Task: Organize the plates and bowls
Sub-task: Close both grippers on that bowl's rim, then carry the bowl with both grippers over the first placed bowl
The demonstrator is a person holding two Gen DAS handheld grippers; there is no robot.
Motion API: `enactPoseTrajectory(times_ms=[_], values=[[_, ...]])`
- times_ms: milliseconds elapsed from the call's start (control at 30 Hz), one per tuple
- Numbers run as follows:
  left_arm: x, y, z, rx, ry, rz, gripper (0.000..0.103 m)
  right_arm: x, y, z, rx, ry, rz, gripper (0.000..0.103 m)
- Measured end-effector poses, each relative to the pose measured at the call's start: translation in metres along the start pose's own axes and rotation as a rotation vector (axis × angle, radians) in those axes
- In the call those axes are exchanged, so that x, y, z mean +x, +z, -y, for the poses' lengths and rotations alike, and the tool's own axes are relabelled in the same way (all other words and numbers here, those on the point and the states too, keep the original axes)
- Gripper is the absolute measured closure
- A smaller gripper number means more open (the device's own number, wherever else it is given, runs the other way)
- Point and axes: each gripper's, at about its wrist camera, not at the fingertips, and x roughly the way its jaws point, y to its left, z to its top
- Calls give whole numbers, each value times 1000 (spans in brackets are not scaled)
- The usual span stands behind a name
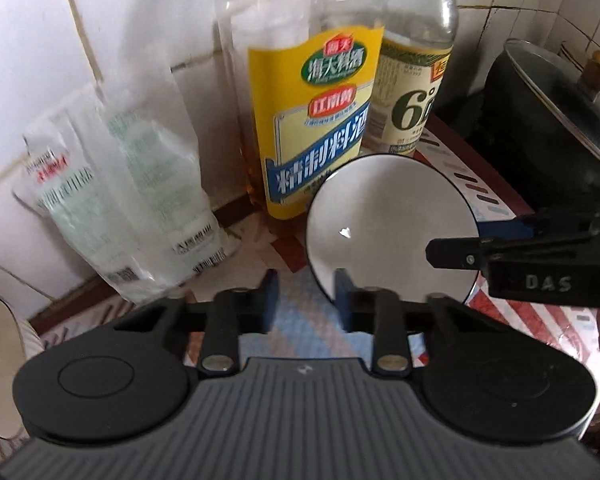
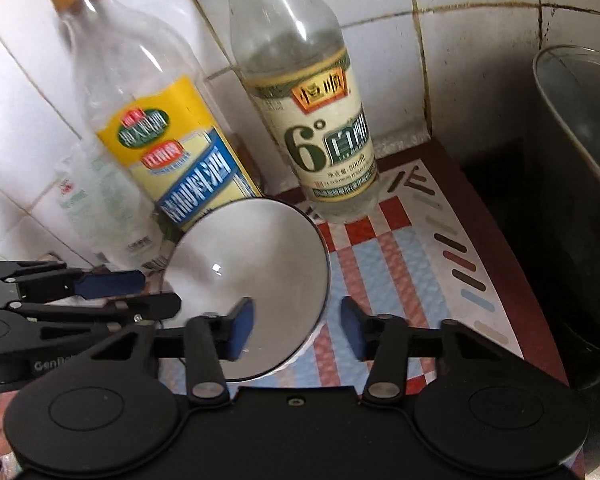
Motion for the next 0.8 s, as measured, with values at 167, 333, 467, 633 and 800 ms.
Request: enactPoseTrajectory(times_ms=[167, 333, 467, 633, 800], values=[[11, -1, -3, -86, -72, -28, 88, 10, 1, -3, 3, -70, -44, 83], [10, -4, 14, -36, 2, -40, 89, 11, 0, 0, 48, -87, -40, 86], [-3, -10, 17, -43, -4, -50, 89, 0, -4, -4, 31, -72, -40, 86], [-38, -17, 27, -27, 13, -27, 90, -21, -10, -16, -3, -64, -80, 86], [-81, -27, 36, -32, 26, -7, 90, -55, -17, -31, -21, -51, -94, 85]])
